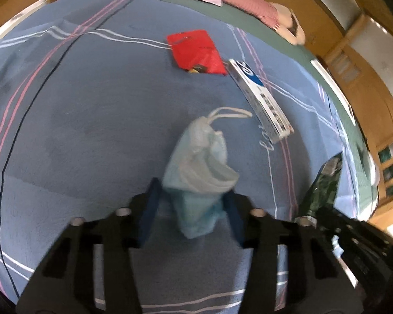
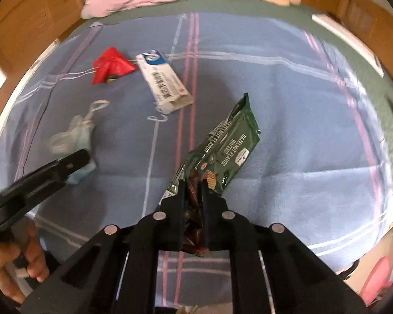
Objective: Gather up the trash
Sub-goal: 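Grasp the light blue mask with the left tool while the right tool grasps the dark green wafer bag, then carry the mask and wafer bag over the white basket and open both tools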
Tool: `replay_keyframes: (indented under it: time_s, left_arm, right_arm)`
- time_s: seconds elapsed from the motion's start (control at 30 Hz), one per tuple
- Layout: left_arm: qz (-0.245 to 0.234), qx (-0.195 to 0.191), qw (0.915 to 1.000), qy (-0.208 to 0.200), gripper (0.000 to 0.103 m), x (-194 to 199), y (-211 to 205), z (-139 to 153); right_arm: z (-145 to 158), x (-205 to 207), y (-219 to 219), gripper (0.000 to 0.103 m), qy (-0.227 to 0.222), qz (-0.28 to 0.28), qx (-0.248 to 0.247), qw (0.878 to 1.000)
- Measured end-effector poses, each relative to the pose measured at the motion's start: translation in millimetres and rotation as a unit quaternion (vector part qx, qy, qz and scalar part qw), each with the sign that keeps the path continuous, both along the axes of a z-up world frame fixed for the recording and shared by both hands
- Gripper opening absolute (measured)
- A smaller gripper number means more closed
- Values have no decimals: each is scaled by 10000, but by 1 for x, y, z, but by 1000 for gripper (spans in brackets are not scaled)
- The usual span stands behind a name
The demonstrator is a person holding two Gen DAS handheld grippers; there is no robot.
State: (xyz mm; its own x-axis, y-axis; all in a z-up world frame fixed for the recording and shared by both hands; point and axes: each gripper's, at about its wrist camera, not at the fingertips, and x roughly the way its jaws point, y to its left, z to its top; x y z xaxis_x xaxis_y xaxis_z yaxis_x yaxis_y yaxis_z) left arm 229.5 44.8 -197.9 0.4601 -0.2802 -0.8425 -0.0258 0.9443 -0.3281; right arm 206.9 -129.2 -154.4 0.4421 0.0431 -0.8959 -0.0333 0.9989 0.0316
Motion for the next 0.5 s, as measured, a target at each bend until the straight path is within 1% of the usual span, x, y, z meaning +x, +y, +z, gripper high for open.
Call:
replay_keyframes:
  time_s: [0.07, 0.1, 0.13, 0.2, 0.3, 0.37, 0.4, 0.43, 0.5]
  left_arm:
    - [-175, 41, 9998, -74, 24, -2, -6, 3]
    - [-224, 189, 9994, -191, 22, -4, -9, 8]
    - [-251, 317, 9987, -320, 21, -7, -12, 12]
    - [-354, 554, 9951, -737, 21, -15, -18, 26]
    - [-464, 809, 9870, -1308, 21, -28, -27, 46]
    - [-415, 995, 9813, -1596, 21, -41, -30, 59]
    - [-414, 1019, 9783, -1755, 20, -50, -31, 68]
    - [-442, 1023, 9764, -1849, 20, -58, -32, 73]
    - [-582, 1168, 9709, -2007, 20, -77, -40, 88]
  right_arm:
    - [12, -13, 6, 12, -232, 74, -235, 9994]
    - [20, -21, 9, 12, -376, 112, -330, 9987]
    - [24, -25, 10, 12, -461, 130, -374, 9982]
    - [41, -42, 11, 12, -724, 126, -469, 9962]
    - [63, -68, 6, 12, -1096, 50, -465, 9929]
    - [74, -83, -1, 12, -1291, -30, -444, 9906]
    - [81, -92, -6, 12, -1380, -98, -438, 9894]
    - [85, -96, -9, 12, -1423, -143, -424, 9888]
    - [95, -107, -18, 12, -1500, -270, -341, 9877]
